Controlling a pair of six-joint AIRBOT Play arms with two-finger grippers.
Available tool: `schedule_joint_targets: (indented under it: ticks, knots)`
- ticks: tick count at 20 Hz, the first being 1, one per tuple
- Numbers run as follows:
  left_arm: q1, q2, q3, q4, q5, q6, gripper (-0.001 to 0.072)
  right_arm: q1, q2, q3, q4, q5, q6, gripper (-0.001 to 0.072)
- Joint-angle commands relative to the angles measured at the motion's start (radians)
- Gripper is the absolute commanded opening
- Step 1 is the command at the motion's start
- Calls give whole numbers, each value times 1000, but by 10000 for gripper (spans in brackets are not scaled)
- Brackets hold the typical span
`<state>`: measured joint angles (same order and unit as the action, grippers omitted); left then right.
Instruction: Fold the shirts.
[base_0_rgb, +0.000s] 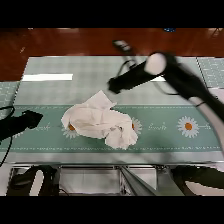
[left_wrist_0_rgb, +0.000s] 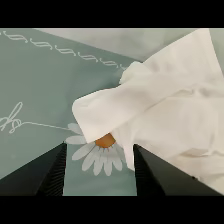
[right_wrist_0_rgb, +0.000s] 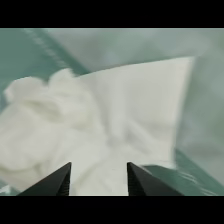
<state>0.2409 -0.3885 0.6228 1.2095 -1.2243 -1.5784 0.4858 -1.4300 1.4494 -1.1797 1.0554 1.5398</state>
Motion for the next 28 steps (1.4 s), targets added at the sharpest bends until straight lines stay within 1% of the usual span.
schedule_joint_targets:
  ticks: [1, 2, 4, 5, 6, 8, 11, 12, 14, 16, 17, 19, 21, 22, 23, 26, 28]
  knots:
    - [6, -25, -21, -20, -46, -23, 508, -335, 185, -136, -130, 77, 95, 406]
    - [6, -55, -50, -62, -51, -23, 508, -436, 245, -234, -70, 63, 85, 405]
    - [6, -136, -133, -153, -36, -5, 508, -617, 367, -478, 95, 40, -8, 405]
    - [6, -180, -173, -213, -8, -2, 508, -691, 427, -601, 164, 35, -61, 405]
    - [6, -230, -208, -286, 26, 35, 508, -745, 477, -700, 211, 37, -103, 405]
    - [6, -339, -243, -421, 74, 146, 508, -818, 568, -860, 258, 39, -142, 405]
    - [-36, -487, -249, -645, 64, 401, 509, -821, 643, -972, 267, 46, -145, 405]
    - [-69, -527, -249, -681, 94, 447, 509, -806, 655, -991, 273, 50, -146, 405]
    - [-147, -592, -248, -688, 224, 473, 509, -762, 655, -1007, 276, 52, -145, 405]
    - [-210, -648, -245, -688, 373, 478, 509, -697, 655, -1018, 282, 52, -132, 405]
    - [-232, -671, -238, -688, 428, 478, 509, -653, 655, -1022, 280, 51, -120, 405]
    - [-256, -719, -210, -688, 491, 478, 509, -564, 655, -1031, 280, 33, -84, 405]
    - [-260, -765, -166, -687, 496, 478, 502, -482, 655, -1034, 280, -3, -40, 405]
    - [-260, -784, -139, -686, 479, 479, 306, -447, 655, -1034, 280, -18, -17, 405]
    - [-260, -795, -116, -686, 462, 484, 13, -418, 655, -1034, 280, -24, -3, 405]
    - [-260, -798, -73, -686, 418, 502, 20, -333, 639, -1034, 278, -26, 35, 405]
    - [-260, -798, -69, -686, 400, 517, 20, -255, 589, -1034, 303, -48, 55, 405]
